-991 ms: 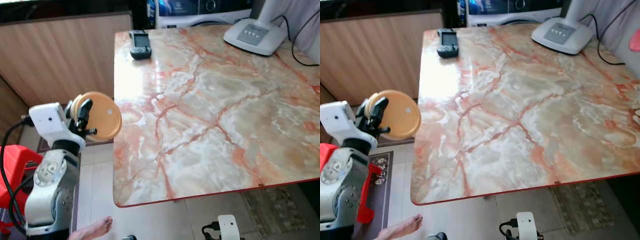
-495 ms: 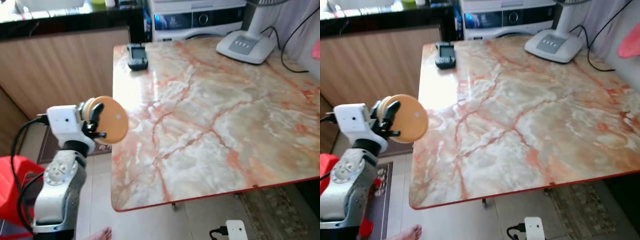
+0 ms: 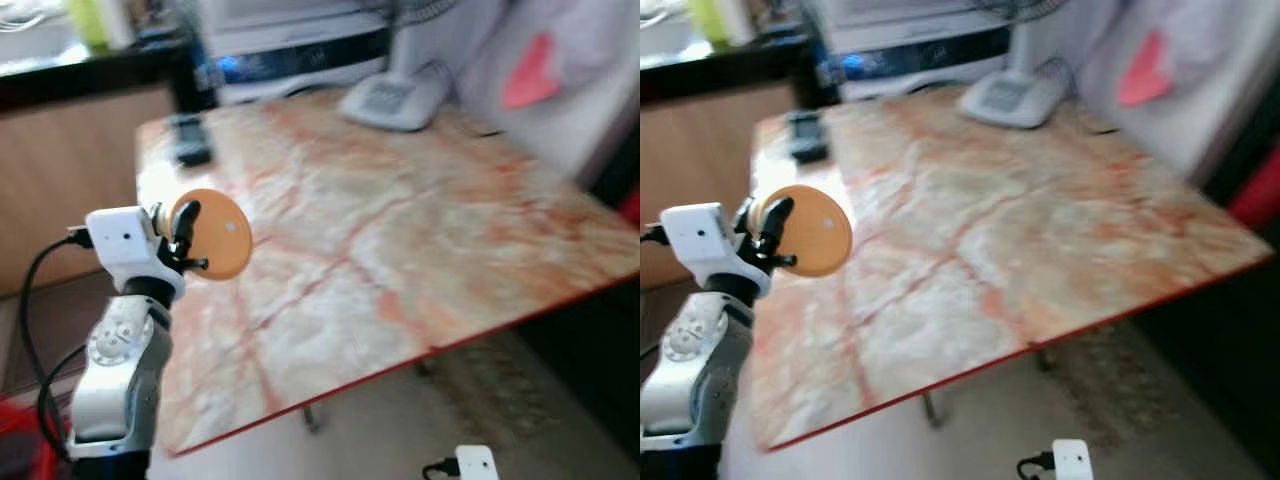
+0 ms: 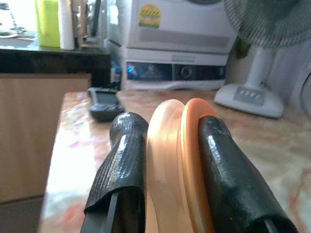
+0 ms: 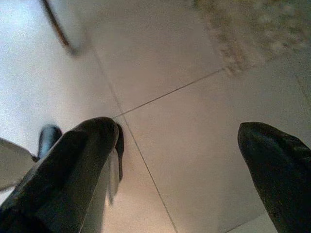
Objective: Restocking fridge
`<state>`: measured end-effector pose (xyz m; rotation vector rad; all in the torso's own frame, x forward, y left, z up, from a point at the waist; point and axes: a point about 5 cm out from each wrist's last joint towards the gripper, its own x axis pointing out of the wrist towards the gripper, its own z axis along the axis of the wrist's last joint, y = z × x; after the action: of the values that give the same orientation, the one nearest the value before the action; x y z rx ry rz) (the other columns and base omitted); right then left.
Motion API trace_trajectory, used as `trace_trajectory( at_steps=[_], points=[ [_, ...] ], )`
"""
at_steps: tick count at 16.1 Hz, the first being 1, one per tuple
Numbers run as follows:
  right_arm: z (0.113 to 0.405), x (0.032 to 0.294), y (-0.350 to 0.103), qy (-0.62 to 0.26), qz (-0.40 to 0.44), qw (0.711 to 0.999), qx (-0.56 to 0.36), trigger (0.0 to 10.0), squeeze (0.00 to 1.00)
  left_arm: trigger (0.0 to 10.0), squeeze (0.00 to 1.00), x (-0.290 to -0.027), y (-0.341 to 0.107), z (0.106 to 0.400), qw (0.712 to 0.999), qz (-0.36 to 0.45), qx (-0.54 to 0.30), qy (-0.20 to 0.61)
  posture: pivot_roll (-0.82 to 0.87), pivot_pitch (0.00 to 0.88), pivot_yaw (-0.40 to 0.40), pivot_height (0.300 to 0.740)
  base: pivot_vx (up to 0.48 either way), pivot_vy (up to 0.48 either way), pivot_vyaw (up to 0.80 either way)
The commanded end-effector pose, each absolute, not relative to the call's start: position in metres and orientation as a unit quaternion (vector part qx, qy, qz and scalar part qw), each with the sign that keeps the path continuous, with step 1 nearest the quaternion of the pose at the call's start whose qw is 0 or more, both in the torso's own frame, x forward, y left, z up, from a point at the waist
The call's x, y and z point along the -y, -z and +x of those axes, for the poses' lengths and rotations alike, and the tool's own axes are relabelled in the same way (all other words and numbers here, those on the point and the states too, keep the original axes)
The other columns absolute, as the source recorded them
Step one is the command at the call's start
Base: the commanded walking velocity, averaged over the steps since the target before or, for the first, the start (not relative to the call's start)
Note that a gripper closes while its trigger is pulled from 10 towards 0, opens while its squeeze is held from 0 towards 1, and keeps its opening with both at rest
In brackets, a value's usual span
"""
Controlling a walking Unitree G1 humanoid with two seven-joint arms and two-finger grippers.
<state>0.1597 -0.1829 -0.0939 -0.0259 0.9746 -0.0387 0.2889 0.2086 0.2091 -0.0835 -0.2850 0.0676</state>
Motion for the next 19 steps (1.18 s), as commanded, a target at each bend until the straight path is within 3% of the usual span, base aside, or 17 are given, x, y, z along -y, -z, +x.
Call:
trace_trajectory(
  at_steps=[1, 15, 19],
  points=[
    [0.1539, 0.1848, 0.0963, 0.023, -0.011, 0.877, -0.479, 10.0, 0.0, 10.0, 0.0, -0.2064, -0.2143, 0.2918, 0.987, -0.045, 0.151, -0.03, 0.17, 0.052, 0.015, 0.74, 0.0, 0.0, -0.8],
    [0.1612, 0.1849, 0.0934, 0.021, -0.012, 0.881, -0.472, 10.0, 0.0, 10.0, 0.0, -0.2022, -0.215, 0.2964, 0.987, -0.03, 0.152, -0.029, 0.16, 0.127, 0.011, 0.74, 0.0, 0.0, -0.8],
    [0.1605, 0.1861, 0.0935, 0.018, -0.014, 0.881, -0.473, 10.0, 0.0, 10.0, 0.0, -0.2019, -0.2145, 0.2967, 0.987, -0.043, 0.151, -0.031, 0.15, 0.135, 0.008, 0.74, 0.0, -0.233, -0.8]
  ],
)
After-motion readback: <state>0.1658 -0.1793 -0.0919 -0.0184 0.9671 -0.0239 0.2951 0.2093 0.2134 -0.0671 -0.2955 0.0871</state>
